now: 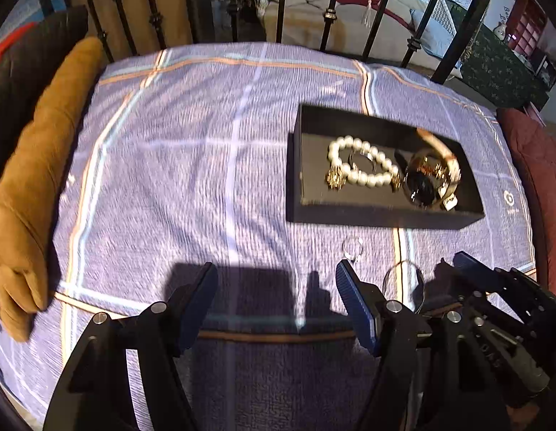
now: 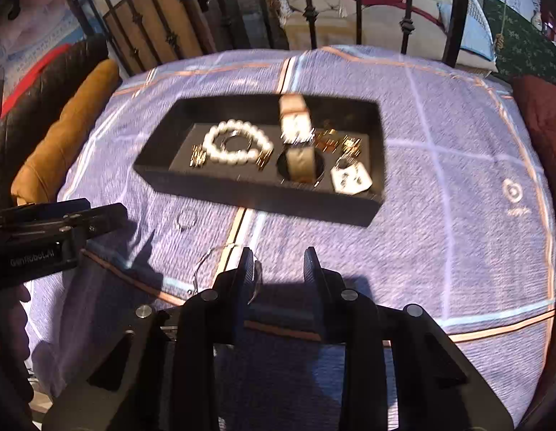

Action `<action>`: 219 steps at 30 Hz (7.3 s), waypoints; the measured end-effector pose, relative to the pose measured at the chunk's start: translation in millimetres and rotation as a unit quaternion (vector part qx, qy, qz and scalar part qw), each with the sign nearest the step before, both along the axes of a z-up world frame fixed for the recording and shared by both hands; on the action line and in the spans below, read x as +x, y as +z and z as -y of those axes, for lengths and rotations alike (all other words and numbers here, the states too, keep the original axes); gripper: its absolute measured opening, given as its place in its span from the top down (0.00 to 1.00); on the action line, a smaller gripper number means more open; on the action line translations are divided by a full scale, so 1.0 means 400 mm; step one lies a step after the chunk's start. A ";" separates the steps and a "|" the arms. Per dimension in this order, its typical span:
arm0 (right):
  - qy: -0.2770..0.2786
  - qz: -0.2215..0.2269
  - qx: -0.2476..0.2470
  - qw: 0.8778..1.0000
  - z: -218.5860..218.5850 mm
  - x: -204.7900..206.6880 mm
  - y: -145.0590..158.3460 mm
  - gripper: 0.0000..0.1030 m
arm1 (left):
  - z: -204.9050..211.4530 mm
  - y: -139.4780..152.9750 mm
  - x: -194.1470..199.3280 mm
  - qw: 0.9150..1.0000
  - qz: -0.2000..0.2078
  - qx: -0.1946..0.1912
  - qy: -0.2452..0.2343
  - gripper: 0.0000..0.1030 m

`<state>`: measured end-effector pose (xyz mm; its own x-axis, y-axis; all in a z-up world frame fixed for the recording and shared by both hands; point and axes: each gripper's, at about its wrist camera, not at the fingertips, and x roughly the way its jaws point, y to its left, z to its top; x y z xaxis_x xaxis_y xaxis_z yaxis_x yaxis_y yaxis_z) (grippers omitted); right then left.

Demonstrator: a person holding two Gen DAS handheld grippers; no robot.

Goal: Organize jewelry

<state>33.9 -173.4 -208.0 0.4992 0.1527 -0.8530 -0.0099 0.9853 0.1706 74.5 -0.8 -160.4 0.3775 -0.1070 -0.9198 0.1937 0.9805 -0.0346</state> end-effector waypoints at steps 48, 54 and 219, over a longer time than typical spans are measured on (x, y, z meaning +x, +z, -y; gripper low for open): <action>-0.003 0.003 0.044 0.999 -0.048 -0.064 0.048 0.92 | -0.038 -0.013 -0.003 0.999 -0.029 0.026 -0.023 0.96; -0.026 0.012 0.067 0.997 -0.010 -0.061 0.085 0.92 | -0.020 0.036 0.002 0.999 -0.013 0.017 -0.033 0.96; 0.000 0.065 0.023 0.998 0.106 0.186 0.169 0.91 | 0.229 0.083 0.216 0.998 0.034 0.012 -0.055 0.96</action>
<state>108.1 -215.8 -140.5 0.6044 0.1908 -0.7735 -0.0345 0.9763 0.2138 161.1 -92.6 -127.3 0.4268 -0.1290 -0.8951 0.3012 0.9535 0.0062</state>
